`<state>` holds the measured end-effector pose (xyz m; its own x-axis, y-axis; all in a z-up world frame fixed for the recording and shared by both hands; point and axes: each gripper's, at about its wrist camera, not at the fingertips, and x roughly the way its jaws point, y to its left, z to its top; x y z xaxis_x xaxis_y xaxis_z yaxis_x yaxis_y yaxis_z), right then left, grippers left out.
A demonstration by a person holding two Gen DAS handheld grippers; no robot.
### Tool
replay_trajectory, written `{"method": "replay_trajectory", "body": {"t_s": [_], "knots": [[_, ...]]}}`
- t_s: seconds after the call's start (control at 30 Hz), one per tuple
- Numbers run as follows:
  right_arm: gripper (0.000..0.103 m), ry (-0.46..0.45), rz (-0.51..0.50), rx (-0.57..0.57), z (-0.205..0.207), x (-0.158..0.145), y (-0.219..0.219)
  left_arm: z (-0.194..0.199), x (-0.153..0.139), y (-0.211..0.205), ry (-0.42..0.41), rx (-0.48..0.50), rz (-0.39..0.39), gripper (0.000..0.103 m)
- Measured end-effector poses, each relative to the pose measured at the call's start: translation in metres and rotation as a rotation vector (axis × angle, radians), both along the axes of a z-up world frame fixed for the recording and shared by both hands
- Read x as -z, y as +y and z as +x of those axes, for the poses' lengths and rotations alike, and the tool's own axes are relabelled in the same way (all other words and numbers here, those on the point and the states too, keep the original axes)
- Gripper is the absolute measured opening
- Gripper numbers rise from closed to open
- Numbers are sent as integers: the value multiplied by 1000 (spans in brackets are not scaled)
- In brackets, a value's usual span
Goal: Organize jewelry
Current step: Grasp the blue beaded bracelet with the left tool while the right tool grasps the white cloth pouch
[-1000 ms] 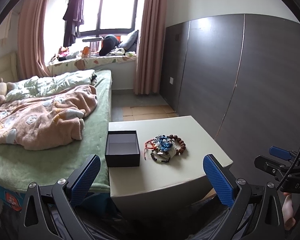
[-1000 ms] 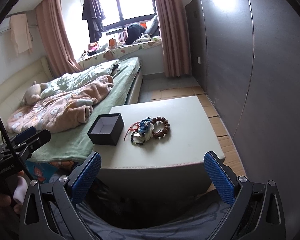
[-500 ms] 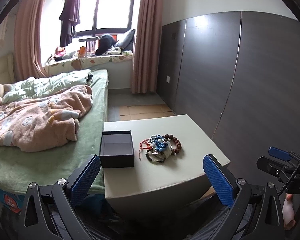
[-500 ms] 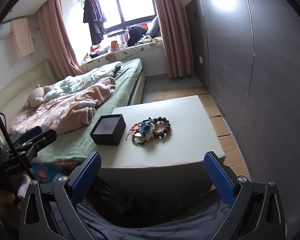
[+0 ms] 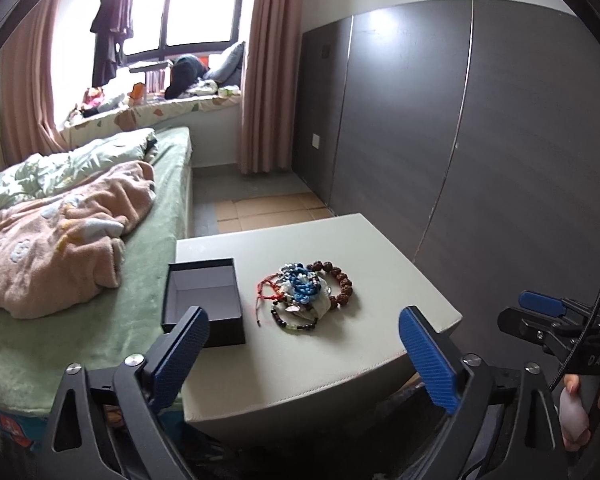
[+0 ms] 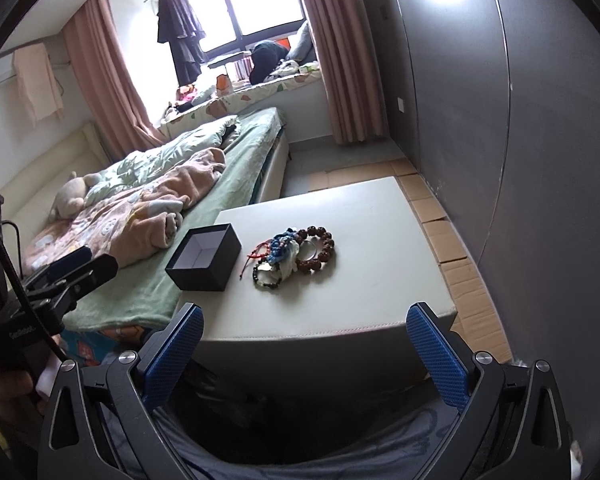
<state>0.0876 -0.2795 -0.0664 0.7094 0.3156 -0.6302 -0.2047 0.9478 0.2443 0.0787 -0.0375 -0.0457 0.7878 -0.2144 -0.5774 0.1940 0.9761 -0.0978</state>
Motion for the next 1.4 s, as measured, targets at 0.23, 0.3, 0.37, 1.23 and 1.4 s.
{"method": "replay_trajectory", "body": {"t_s": [0.23, 0.3, 0.37, 1.23, 1.4], "knots": [[71, 94, 68, 2, 43, 29, -12, 51, 28, -12, 78, 45, -33, 72], [65, 125, 84, -5, 56, 39, -13, 67, 36, -18, 103, 56, -30, 68], [65, 148, 90, -2, 64, 48, -14, 80, 45, -24, 128, 72, -29, 60], [65, 316, 112, 46, 126, 107, -16, 188, 126, -38, 325, 122, -90, 12], [65, 314, 122, 34, 133, 105, -5, 178, 108, -23, 304, 123, -141, 11]]}}
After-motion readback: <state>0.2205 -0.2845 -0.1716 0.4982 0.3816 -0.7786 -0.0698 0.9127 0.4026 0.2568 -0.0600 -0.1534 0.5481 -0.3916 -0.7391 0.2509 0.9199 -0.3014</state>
